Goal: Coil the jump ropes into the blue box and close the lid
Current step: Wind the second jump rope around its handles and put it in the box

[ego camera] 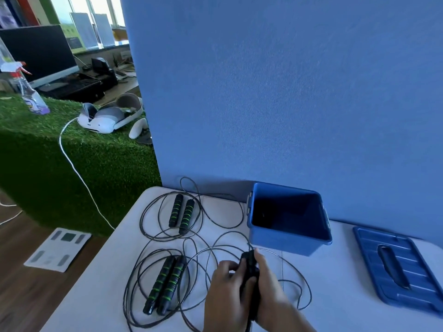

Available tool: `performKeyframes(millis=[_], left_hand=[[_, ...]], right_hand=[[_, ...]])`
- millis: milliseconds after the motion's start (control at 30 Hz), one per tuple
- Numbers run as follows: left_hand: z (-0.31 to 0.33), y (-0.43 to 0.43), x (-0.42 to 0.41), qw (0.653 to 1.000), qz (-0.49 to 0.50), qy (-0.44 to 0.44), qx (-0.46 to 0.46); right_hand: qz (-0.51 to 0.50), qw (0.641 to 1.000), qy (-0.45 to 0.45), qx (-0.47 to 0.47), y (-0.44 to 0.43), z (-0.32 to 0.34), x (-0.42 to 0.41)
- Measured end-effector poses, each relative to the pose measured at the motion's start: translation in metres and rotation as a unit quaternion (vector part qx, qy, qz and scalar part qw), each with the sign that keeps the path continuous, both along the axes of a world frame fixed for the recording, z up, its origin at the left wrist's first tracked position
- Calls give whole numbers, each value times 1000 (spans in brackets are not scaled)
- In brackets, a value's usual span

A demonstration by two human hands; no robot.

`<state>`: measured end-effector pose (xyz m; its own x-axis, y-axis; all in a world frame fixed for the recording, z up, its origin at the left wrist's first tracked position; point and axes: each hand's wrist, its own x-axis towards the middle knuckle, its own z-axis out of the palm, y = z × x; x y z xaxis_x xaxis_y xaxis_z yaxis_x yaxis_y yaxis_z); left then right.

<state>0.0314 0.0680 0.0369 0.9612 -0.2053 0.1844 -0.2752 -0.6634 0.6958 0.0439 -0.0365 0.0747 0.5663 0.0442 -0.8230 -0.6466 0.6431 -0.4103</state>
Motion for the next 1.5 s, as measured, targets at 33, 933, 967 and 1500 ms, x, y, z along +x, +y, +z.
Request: performKeyframes(millis=[33, 933, 967, 1500], left_hand=[[1, 0, -1, 1000, 0, -10, -4], [200, -121, 28, 963, -223, 61, -141], [210, -131, 23, 958, -229, 97, -142], [268, -216, -75, 955, -201, 105, -191]], right_hand=[[-20, 1000, -4, 12, 0, 2, -1], [282, 805, -242, -462, -189, 170, -88], [294, 774, -246, -503, -198, 181, -92], [326, 223, -329, -858, -299, 273, -141]])
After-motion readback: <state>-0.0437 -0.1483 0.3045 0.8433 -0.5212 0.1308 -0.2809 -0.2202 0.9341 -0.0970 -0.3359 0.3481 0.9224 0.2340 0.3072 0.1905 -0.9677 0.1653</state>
